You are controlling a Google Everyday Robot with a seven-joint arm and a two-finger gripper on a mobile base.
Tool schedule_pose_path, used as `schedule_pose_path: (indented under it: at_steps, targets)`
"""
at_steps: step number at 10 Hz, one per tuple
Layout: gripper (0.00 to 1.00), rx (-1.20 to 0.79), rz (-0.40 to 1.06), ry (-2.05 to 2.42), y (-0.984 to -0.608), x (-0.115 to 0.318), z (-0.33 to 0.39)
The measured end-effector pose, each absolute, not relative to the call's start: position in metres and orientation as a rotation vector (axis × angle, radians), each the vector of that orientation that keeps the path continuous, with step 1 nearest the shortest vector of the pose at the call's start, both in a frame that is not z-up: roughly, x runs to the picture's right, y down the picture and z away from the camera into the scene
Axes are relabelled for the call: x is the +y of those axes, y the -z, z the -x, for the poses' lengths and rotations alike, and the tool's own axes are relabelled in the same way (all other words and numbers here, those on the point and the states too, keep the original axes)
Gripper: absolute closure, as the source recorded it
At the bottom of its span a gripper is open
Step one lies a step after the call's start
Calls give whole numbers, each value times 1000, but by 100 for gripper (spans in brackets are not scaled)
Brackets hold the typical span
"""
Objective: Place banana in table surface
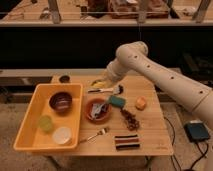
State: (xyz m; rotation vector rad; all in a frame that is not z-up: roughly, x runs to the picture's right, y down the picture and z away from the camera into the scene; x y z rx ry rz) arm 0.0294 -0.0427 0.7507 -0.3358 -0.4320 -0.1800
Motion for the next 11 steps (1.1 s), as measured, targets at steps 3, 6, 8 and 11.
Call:
schedule_pose_path:
  at_steps: [3,6,8,11]
  targets:
    - [93,-421,342,165,-750,-42,-36]
    - [93,-377,353,151,-760,-45,-39]
    - [93,-343,369,102,-788,-57,-64]
    - [93,-315,359,14,-835,-89,-137]
